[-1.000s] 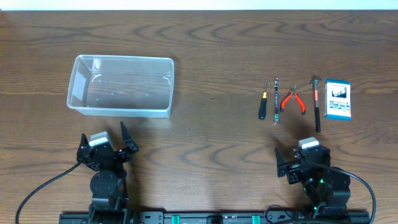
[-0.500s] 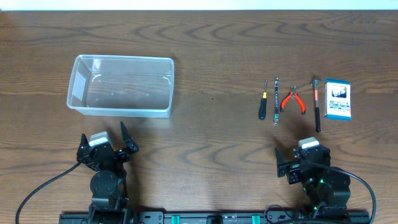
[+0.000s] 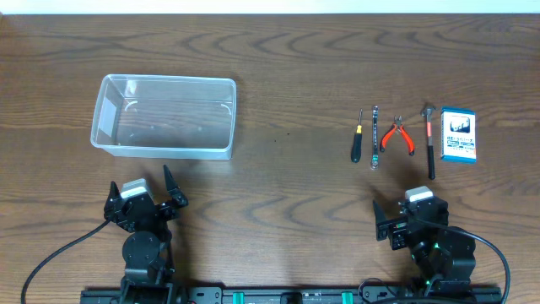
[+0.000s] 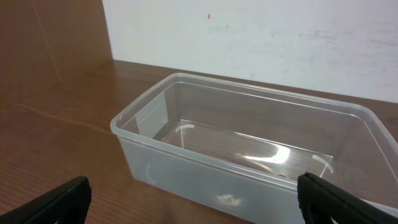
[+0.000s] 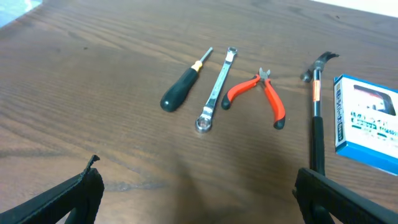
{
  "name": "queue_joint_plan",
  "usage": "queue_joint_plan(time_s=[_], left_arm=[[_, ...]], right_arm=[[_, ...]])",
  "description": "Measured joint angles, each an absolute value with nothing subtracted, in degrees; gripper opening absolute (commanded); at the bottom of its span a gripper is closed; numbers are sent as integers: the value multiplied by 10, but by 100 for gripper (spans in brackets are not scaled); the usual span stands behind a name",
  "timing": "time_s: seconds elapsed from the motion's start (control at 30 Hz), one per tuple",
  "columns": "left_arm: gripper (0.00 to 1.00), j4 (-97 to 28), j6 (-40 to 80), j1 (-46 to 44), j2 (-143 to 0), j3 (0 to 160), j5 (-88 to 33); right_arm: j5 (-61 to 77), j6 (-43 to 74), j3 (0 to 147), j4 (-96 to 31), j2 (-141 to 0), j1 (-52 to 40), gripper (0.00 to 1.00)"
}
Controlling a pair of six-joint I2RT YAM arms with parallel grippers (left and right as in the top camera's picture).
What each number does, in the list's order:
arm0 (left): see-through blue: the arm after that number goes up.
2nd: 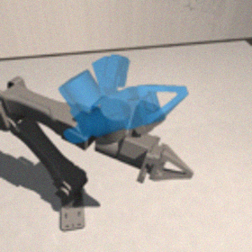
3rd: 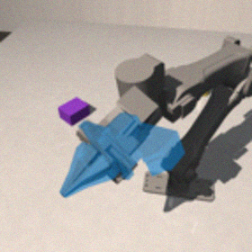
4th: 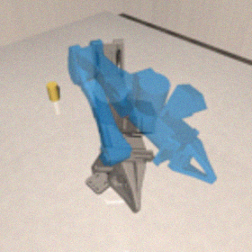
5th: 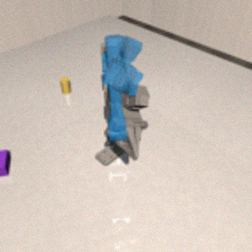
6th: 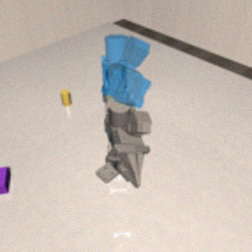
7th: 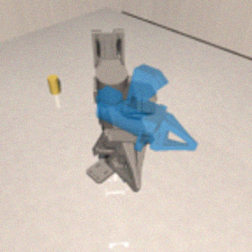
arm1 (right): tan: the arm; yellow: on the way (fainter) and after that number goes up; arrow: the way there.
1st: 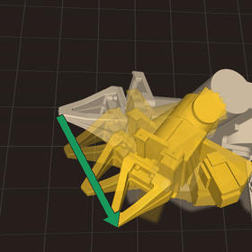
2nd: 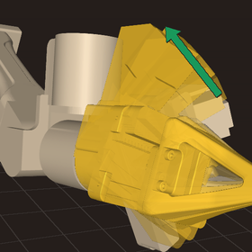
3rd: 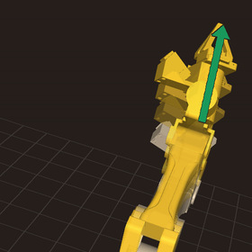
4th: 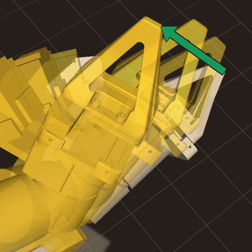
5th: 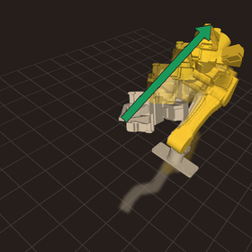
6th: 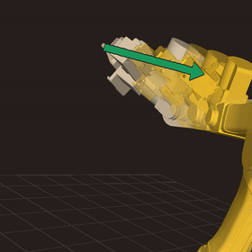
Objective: Pack container
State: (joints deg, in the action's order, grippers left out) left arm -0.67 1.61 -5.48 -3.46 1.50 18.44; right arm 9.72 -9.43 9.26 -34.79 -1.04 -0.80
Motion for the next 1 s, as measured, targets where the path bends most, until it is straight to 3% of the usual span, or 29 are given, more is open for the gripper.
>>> queue_joint_plan(time_s=[0.2, 0.57, 0.77, 1.0], left_arm=[[98, -7, 16, -55, -35, 15, 184], [98, -7, 16, -55, -35, 15, 184], [98, -7, 16, -55, -35, 15, 184], [98, -7, 16, -55, -35, 15, 184]], right_arm=[[110, -86, 93, -349, -10, -8, 99], [194, 70, 117, -255, -41, -8, 99], [173, 70, 274, -286, -200, -8, 99], [151, 70, 533, -404, -490, -48, 99]])
